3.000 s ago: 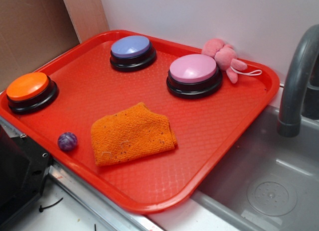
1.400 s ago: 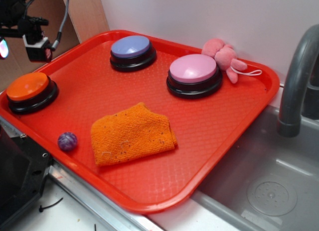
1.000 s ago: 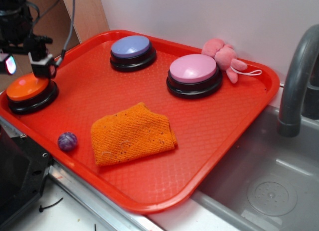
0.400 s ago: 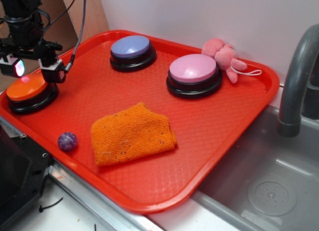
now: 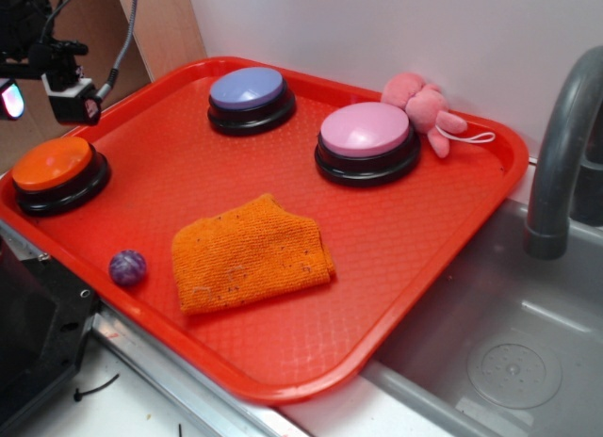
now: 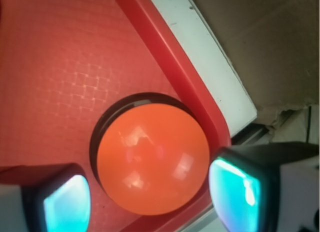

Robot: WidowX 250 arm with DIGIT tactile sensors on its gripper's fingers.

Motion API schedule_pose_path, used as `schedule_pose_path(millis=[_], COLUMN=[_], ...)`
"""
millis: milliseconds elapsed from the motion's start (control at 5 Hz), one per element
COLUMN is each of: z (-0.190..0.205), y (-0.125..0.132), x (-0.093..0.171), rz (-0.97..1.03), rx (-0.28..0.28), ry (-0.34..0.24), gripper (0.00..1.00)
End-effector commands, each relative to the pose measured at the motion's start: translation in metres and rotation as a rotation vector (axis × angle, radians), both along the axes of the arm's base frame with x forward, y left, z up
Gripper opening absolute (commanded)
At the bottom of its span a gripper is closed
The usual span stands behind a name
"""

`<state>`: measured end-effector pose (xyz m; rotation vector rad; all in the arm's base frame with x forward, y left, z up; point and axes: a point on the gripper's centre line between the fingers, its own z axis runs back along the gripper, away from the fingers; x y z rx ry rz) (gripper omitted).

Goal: Push the orange button.

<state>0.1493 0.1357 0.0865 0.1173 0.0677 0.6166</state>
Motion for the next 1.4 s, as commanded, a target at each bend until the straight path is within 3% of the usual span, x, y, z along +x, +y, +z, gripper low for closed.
schedule_pose_path(millis=[0, 600, 1200], z=[0.043, 0.057, 0.073], y=[0.003, -0.014, -0.040], x=[0.007, 0.016, 0.030], rz=[-0.036, -0.115, -0.225], rx=[0.038, 0.056, 0.066], ry=[-0.065, -0.066, -0.126], gripper=[1.00, 1.00, 1.00])
